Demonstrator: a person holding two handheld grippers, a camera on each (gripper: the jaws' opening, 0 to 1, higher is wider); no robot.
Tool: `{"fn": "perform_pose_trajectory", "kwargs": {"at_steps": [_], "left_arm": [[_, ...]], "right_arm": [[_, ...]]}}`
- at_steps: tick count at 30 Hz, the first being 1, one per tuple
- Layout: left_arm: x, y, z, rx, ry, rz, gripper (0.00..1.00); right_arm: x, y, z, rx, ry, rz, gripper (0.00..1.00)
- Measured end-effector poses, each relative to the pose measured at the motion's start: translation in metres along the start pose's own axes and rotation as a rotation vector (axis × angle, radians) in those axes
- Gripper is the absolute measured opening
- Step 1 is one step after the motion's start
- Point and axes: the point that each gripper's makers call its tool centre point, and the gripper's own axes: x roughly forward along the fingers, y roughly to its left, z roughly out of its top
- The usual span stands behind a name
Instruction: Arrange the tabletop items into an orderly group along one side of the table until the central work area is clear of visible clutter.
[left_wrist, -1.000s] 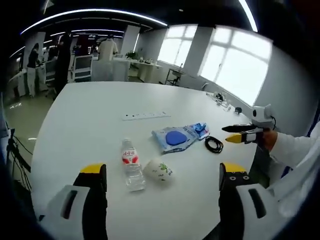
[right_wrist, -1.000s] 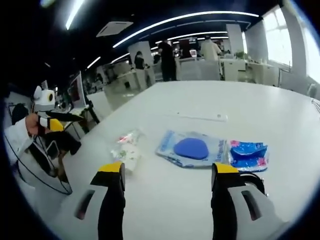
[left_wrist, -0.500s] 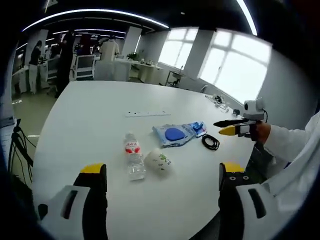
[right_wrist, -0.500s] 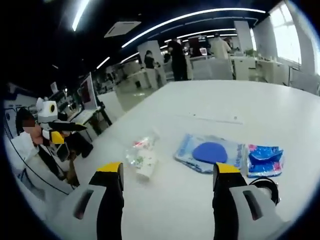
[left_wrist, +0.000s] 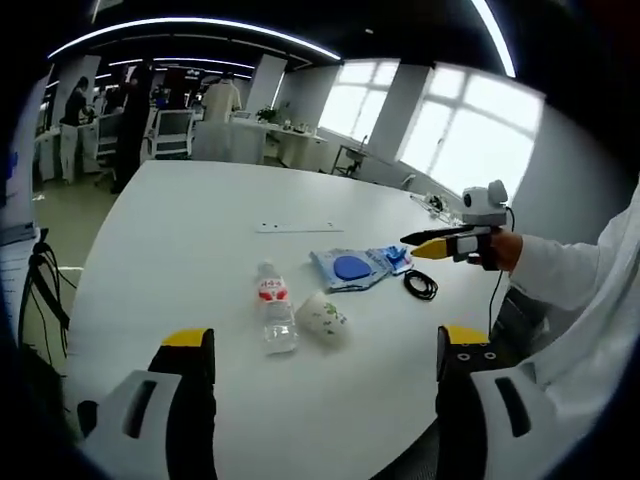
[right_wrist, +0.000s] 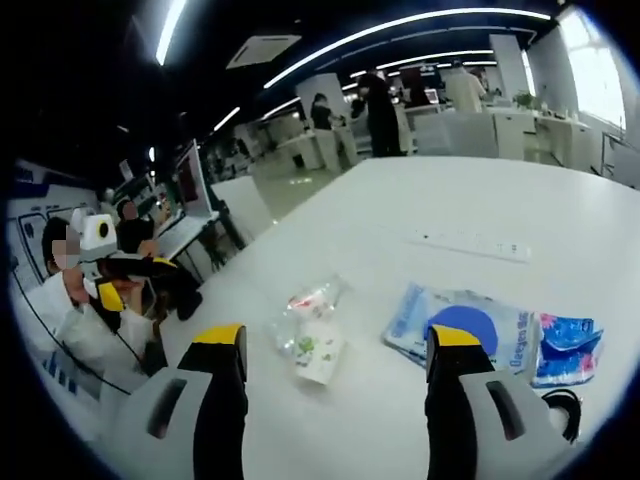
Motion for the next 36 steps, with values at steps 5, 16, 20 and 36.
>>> {"fn": "perform_pose_trajectory", "kwargs": {"at_steps": [5,16,20,36], "left_arm": [[-0.003,0.008,-0.004,-0.014,-0.002,0.004,0.95],[-0.001,0.021,-0.017,-0.048,0.009,0.006,0.93],[0.0,0.024,-0.018,-0.07,0.004,-0.002,0.94],[0.019,0.047,-0.02,-0.125,-0.006,-0.005,0.93]], "right_arm": [[0.028,0.007,0.005,-0.011,0.03,0.04,0.71],[0.1,0.015,0.006,0.023,0.096,0.136,0.69],[0.124,0.012,0.003,0.083,0.115,0.165,0.67],[0.189,-0.008,-0.004,0.391,0.148,0.22,0.54]]}}
